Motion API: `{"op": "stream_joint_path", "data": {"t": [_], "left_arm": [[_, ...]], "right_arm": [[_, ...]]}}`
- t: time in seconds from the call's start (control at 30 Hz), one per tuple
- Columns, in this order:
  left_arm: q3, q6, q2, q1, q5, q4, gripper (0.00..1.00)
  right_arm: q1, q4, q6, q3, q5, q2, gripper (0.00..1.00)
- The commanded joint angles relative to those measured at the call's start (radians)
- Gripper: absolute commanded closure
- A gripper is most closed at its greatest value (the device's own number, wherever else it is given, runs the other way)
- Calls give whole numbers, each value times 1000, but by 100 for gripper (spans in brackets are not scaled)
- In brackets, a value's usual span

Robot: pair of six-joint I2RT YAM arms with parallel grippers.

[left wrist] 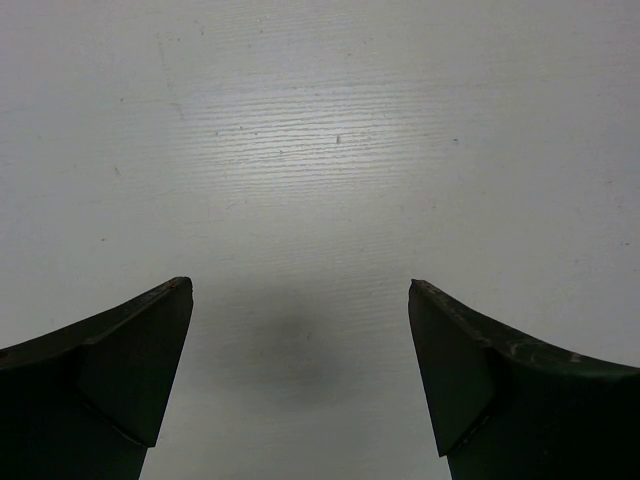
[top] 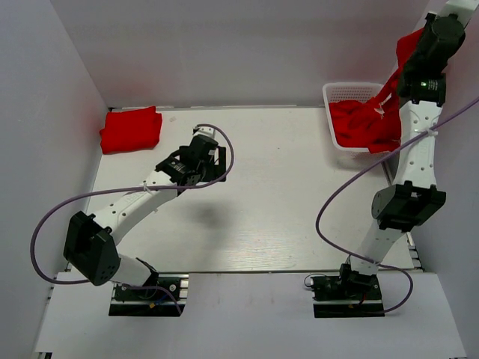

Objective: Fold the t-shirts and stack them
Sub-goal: Move the tshirt to the center of the board

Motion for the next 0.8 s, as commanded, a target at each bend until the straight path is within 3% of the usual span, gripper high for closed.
{"op": "stream_joint_path", "data": {"t": [0.0,0.17,0.33,0.37,0.43,0.63,0.77], "left_arm": [[-6,-7,-64,4,0,23,1],[-6,-18,-96,4,0,14,1],[-6,-30,-115,4,-49,-15,1],[-6,-39,-115,4,-66,-41,1],[-6,-40,-124,4,-75,-66,1],[12,-104,-144,4,-96,-127,1],[12,-124,-168,4,-109,-162,1]], "right_arm": [[1,80,45,63,-145,-127,100],[14,14,147,104,-341,-164,100],[50,-46,245,101,-613,-207,100],[68,-46,266,104,-725,-213,100],[74,-52,318,106,-749,-222,100],[149,-79,426,64,-1040,-233,100],[235,-116,429,-3,-1085,-232,100]]}}
